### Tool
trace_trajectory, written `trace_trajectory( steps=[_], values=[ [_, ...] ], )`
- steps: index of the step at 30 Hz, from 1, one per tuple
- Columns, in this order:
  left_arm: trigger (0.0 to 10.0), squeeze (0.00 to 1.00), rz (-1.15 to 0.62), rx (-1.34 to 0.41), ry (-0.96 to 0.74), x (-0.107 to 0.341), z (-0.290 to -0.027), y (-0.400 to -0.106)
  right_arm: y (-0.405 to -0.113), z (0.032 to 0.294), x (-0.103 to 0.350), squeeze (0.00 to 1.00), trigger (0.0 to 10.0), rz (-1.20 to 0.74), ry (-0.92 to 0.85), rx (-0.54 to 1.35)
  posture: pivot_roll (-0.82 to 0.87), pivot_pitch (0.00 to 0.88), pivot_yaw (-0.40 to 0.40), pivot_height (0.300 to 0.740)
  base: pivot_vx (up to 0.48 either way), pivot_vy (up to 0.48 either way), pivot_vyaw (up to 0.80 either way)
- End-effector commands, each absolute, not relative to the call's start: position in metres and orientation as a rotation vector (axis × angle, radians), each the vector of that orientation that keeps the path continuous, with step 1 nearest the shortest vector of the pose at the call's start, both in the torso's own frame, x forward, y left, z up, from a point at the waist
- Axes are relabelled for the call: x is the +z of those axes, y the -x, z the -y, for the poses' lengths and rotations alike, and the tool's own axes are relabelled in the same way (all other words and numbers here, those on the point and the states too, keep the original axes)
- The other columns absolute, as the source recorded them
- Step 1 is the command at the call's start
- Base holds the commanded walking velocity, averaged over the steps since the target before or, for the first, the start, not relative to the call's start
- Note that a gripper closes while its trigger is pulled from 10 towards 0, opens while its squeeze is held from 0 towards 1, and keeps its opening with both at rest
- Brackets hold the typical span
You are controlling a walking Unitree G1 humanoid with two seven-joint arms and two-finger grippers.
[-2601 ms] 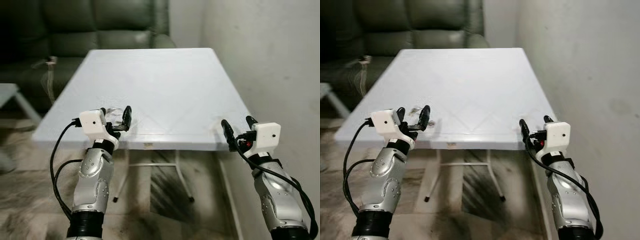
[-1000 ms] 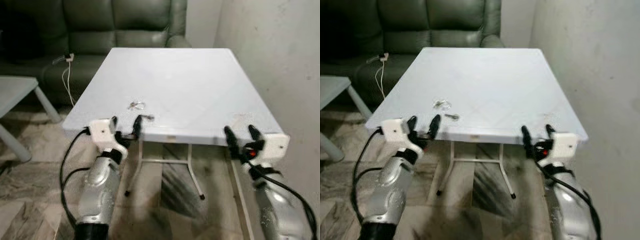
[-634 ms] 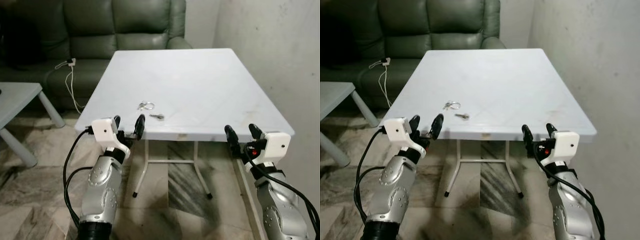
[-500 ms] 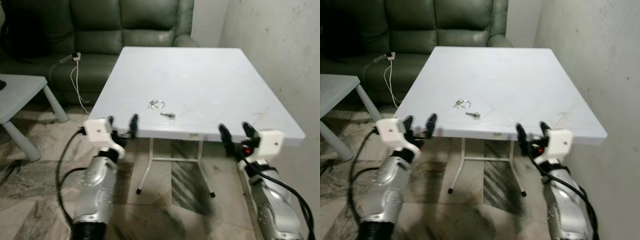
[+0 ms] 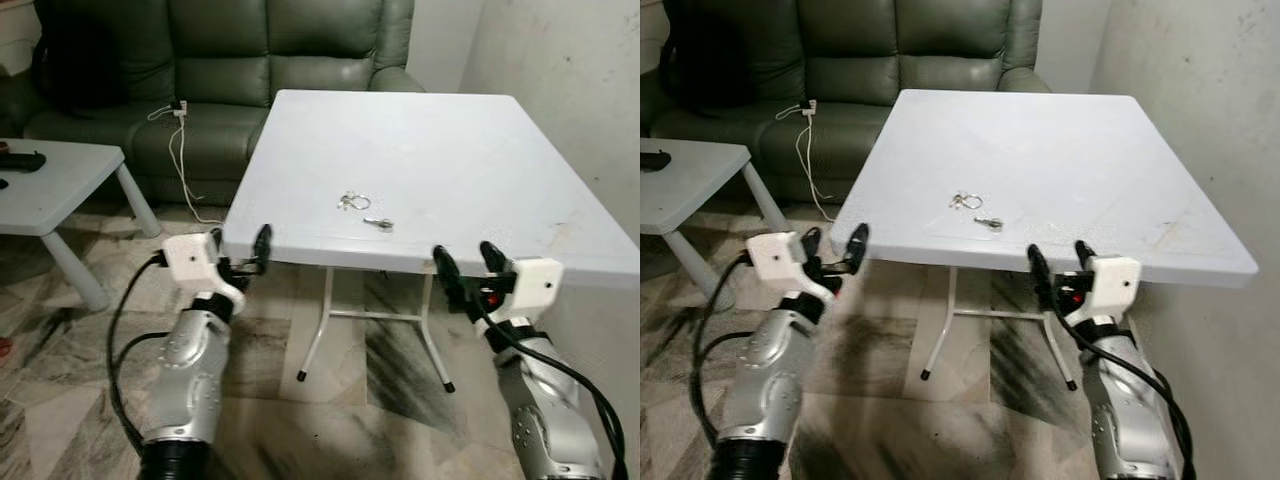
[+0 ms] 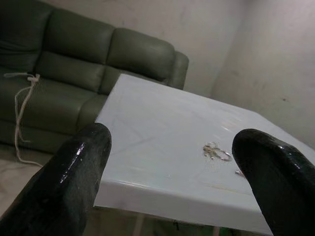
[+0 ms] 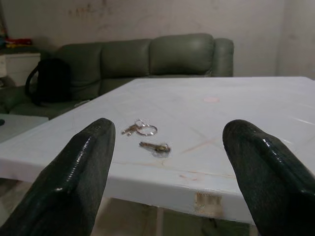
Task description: Hang keys on a hook
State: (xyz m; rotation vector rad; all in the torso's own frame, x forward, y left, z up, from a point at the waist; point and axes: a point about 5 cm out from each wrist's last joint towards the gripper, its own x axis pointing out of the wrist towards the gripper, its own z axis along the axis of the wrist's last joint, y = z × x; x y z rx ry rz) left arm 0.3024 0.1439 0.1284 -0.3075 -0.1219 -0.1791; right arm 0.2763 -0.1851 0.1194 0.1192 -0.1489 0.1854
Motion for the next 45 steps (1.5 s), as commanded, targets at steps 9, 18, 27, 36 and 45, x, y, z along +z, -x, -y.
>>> trace_trajectory(
  steps=[9,18,27,36,45],
  values=[
    [10.0,0.00,0.117,-0.204,0.307,0.1298,-0.1362,-0.3036,-0.2771,0.1878,0.1241,0.00,10.0,0.162,-0.121,0.182,-0.02,0.000,-0.034,0.740,0.000,0.384,0.00],
    [10.0,0.00,0.104,-0.182,0.306,0.1282,-0.1376,-0.3039,-0.2775,0.1880,0.1232,0.00,10.0,0.159,-0.121,0.180,-0.02,0.000,-0.036,0.740,0.000,0.212,0.00],
    [10.0,0.00,0.086,-0.172,0.320,0.1256,-0.1358,-0.3035,-0.2772,0.1885,0.1228,0.00,10.0,0.154,-0.120,0.177,-0.02,0.000,-0.037,0.740,0.000,0.000,0.00],
    [10.0,0.00,0.099,-0.178,0.320,0.1272,-0.1353,-0.3013,-0.2771,0.1897,0.1228,0.00,10.0,0.152,-0.117,0.178,-0.01,0.003,-0.040,0.740,0.192,0.000,0.00],
    [10.0,0.00,0.106,-0.178,0.320,0.1277,-0.1350,-0.3006,-0.2774,0.1888,0.1227,0.00,10.0,0.150,-0.117,0.187,-0.01,0.000,-0.042,0.740,0.373,0.000,0.00]
  ],
)
